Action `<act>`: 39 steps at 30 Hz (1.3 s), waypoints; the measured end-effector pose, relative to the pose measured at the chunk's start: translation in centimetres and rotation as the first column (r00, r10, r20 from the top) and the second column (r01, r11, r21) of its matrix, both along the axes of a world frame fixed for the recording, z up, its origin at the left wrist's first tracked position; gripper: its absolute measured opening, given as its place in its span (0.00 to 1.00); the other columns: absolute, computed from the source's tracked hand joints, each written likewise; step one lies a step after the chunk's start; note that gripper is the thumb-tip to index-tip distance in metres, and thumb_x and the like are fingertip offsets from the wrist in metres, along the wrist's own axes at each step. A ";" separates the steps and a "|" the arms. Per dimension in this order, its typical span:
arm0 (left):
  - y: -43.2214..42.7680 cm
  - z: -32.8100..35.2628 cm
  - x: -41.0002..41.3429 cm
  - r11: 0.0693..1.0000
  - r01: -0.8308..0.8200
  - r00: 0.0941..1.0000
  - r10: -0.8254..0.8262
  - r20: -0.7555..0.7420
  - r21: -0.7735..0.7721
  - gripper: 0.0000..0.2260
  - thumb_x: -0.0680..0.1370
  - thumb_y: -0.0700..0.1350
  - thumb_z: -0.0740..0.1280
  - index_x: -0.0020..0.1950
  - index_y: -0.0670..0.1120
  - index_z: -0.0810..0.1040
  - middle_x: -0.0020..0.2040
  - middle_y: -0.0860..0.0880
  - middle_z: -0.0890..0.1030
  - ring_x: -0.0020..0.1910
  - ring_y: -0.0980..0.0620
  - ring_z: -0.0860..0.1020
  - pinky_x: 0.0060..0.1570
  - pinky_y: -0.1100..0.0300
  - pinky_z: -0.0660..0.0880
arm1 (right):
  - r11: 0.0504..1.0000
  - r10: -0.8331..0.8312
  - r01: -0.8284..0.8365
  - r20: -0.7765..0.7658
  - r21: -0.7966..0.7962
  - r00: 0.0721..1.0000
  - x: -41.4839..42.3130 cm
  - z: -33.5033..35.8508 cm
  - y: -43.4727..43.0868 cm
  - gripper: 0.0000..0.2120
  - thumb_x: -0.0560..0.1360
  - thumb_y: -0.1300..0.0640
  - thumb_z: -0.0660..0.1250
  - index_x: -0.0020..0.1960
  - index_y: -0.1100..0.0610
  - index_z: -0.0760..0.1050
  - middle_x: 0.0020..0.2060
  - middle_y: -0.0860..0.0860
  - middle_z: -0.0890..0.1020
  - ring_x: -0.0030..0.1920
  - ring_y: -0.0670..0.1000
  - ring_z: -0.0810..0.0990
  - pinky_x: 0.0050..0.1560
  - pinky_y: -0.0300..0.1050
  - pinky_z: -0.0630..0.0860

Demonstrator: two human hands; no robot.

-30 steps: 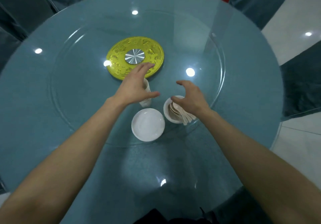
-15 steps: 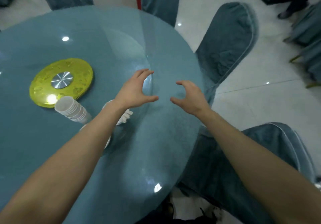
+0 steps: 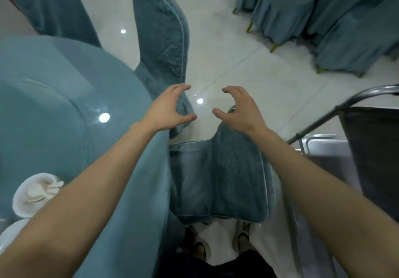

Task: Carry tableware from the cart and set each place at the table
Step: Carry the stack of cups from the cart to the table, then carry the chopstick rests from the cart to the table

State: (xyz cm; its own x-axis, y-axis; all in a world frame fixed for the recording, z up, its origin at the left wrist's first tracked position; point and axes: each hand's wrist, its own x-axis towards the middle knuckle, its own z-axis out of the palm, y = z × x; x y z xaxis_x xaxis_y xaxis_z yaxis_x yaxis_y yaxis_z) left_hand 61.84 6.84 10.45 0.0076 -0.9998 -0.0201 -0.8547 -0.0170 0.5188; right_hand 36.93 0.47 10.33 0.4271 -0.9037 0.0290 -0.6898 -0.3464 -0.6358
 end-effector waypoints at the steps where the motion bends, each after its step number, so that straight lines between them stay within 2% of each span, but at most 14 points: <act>1: -1.4 0.0 -1.9 0.999 0.039 0.999 -0.039 0.000 0.001 0.44 0.71 0.63 0.79 0.82 0.51 0.66 0.81 0.50 0.67 0.79 0.51 0.67 0.79 0.54 0.64 | 0.999 -0.040 0.040 -0.002 0.002 0.999 -2.1 -0.1 -0.3 0.33 0.76 0.41 0.75 0.76 0.54 0.72 0.75 0.50 0.71 0.69 0.48 0.74 0.72 0.44 0.69; 4: -4.2 -0.1 -6.1 0.991 0.130 0.991 -0.130 -0.007 -0.002 0.42 0.73 0.62 0.78 0.82 0.52 0.66 0.81 0.51 0.68 0.78 0.52 0.67 0.78 0.57 0.62 | 0.991 -0.134 0.134 -0.003 0.006 0.991 -6.9 -0.3 -0.8 0.33 0.76 0.40 0.74 0.76 0.53 0.71 0.75 0.48 0.71 0.70 0.47 0.73 0.72 0.41 0.67; 8: -7.6 -0.5 -12.5 0.965 0.263 0.965 -0.262 -0.021 0.011 0.41 0.74 0.63 0.77 0.82 0.53 0.66 0.81 0.51 0.67 0.79 0.51 0.66 0.79 0.52 0.64 | 0.961 -0.275 0.275 0.009 0.033 0.961 -13.7 -0.9 -0.9 0.33 0.76 0.41 0.74 0.76 0.53 0.71 0.73 0.47 0.72 0.71 0.48 0.73 0.71 0.41 0.67; 11: -9.5 -1.1 -17.0 0.942 0.334 0.942 -0.334 -0.031 0.020 0.40 0.74 0.61 0.78 0.82 0.52 0.66 0.82 0.50 0.67 0.80 0.51 0.66 0.78 0.55 0.62 | 0.932 -0.361 0.360 0.012 0.047 0.932 -17.9 -1.5 -0.5 0.32 0.76 0.43 0.75 0.75 0.53 0.72 0.73 0.48 0.72 0.72 0.48 0.72 0.70 0.38 0.65; 14: -11.0 -1.9 -21.3 0.917 0.398 0.917 -0.397 -0.030 0.033 0.40 0.74 0.61 0.78 0.82 0.53 0.66 0.82 0.52 0.67 0.79 0.53 0.65 0.77 0.58 0.62 | 0.896 -0.440 0.439 0.012 0.066 0.898 -21.7 -2.3 0.1 0.32 0.75 0.43 0.75 0.75 0.52 0.72 0.73 0.47 0.72 0.70 0.49 0.75 0.71 0.44 0.71; 16: -11.8 -2.4 -24.0 0.895 0.445 0.896 -0.444 -0.033 0.041 0.40 0.74 0.62 0.77 0.82 0.54 0.66 0.82 0.52 0.67 0.80 0.53 0.65 0.78 0.57 0.63 | 0.870 -0.489 0.486 0.011 0.076 0.872 -24.1 -2.8 0.7 0.32 0.75 0.42 0.75 0.74 0.52 0.72 0.72 0.47 0.72 0.67 0.49 0.77 0.69 0.47 0.74; 22: -13.1 -3.5 -31.9 0.820 0.568 0.823 -0.567 -0.031 0.067 0.39 0.75 0.62 0.77 0.82 0.54 0.66 0.82 0.53 0.67 0.79 0.53 0.66 0.78 0.55 0.64 | 0.790 -0.612 0.609 0.033 0.073 0.790 -30.4 -3.7 2.9 0.29 0.74 0.46 0.77 0.72 0.55 0.75 0.69 0.50 0.75 0.65 0.49 0.76 0.65 0.42 0.71; 28: -13.6 -3.7 -40.4 0.714 0.695 0.717 -0.697 -0.005 0.083 0.38 0.75 0.61 0.78 0.81 0.53 0.68 0.79 0.52 0.70 0.75 0.52 0.71 0.75 0.52 0.69 | 0.686 -0.727 0.724 0.030 0.066 0.686 -37.8 -4.3 6.4 0.30 0.76 0.43 0.75 0.73 0.54 0.73 0.71 0.49 0.74 0.69 0.49 0.75 0.70 0.44 0.71; 33: -14.9 -3.3 -47.8 0.665 0.744 0.666 -0.746 0.005 0.063 0.37 0.75 0.61 0.77 0.80 0.54 0.69 0.78 0.52 0.71 0.74 0.51 0.73 0.74 0.51 0.71 | 0.619 -0.785 0.784 -0.005 0.045 0.620 -44.4 -4.7 7.6 0.32 0.76 0.42 0.75 0.75 0.53 0.71 0.72 0.48 0.73 0.70 0.49 0.75 0.72 0.50 0.73; 39: -17.9 -3.4 -57.1 0.648 0.758 0.650 -0.759 -0.014 0.080 0.35 0.75 0.60 0.77 0.79 0.54 0.71 0.75 0.54 0.74 0.72 0.54 0.74 0.74 0.52 0.71 | 0.560 -0.825 0.825 -0.040 0.075 0.563 -53.9 -6.5 6.4 0.31 0.77 0.43 0.74 0.75 0.54 0.71 0.71 0.49 0.73 0.70 0.50 0.74 0.70 0.45 0.70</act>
